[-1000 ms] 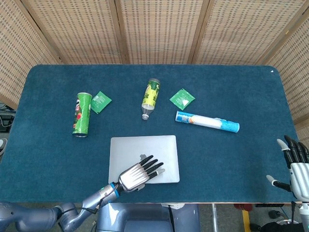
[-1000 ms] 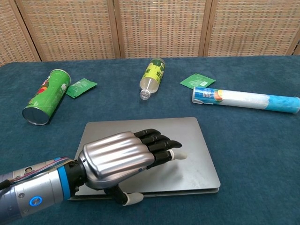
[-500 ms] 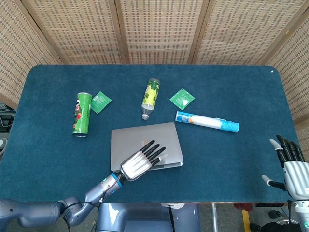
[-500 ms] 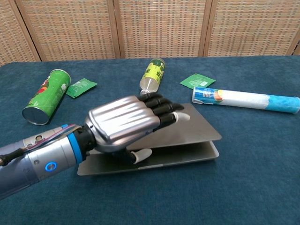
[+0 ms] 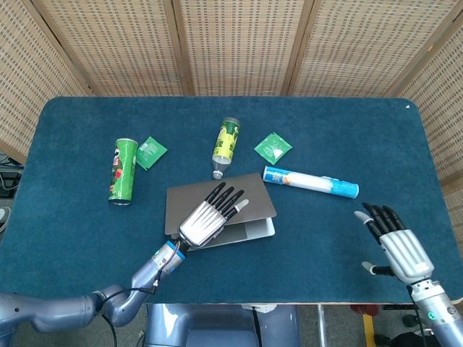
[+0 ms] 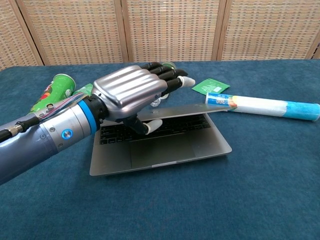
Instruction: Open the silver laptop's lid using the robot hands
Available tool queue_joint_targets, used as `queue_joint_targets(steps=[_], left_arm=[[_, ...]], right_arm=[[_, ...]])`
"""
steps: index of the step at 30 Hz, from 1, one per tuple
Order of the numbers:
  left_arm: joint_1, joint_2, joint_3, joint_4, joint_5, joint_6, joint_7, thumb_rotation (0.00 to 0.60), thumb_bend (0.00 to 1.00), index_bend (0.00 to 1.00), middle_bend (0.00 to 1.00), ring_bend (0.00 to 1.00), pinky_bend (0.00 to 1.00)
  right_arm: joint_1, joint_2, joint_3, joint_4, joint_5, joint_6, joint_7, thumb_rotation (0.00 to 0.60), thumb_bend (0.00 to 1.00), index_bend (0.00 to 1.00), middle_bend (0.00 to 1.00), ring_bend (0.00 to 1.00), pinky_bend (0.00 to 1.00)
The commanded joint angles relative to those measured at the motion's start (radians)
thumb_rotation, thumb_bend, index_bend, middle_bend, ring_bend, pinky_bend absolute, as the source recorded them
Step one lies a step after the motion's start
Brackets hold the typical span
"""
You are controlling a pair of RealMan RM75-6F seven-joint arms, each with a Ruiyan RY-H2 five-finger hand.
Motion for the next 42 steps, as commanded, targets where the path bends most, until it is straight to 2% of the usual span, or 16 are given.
queue_joint_targets(steps=[1,6,11,15,26,35,42], left_arm=[[-0.007,0.001,-0.007,0.0,-0.015,0.007,-0.003,0.6,0.43,0.0,0.0,0.0,0.0],[-0.015,0.014,-0.003,-0.005,-0.023,0.016,-0.001,0.6,0.43,0.0,0.0,0.0,0.0],[-0.021,0.034,0.001,-0.009,-0.046,0.019,-0.008,0.6,0.43,0.0,0.0,0.0,0.0],[-0.027,0.048,-0.005,-0.023,-0.062,0.028,-0.019,0.6,0.43,0.0,0.0,0.0,0.0],[-0.038,0.076,0.0,-0.03,-0.121,0.025,-0.052,0.6,0.43,0.0,0.0,0.0,0.0],[-0.043,0.093,0.005,-0.034,-0.125,0.039,-0.077,0.6,0.43,0.0,0.0,0.0,0.0],[-0.051,0.109,0.002,-0.037,-0.136,0.051,-0.095,0.6,0.43,0.0,0.0,0.0,0.0]], right_arm=[[0.128,-0.05,-0.02,0.018,-0.048,-0.174,0.062,0.6,0.5,0.2,0.13,0.01,0.09],[0.207,-0.114,-0.016,0.042,-0.03,-0.287,0.067,0.6,0.55,0.2,0.13,0.02,0.09],[0.285,-0.223,0.025,0.046,0.015,-0.361,-0.006,0.6,0.65,0.22,0.15,0.02,0.09],[0.311,-0.28,0.038,0.047,0.062,-0.392,-0.071,0.6,0.72,0.24,0.17,0.03,0.09],[0.347,-0.402,0.037,0.08,0.152,-0.427,-0.183,0.6,0.74,0.28,0.21,0.07,0.13],[0.363,-0.43,0.036,0.09,0.206,-0.447,-0.195,0.6,0.75,0.28,0.22,0.08,0.14],[0.38,-0.453,0.039,0.097,0.292,-0.479,-0.271,0.6,0.76,0.27,0.29,0.15,0.2]])
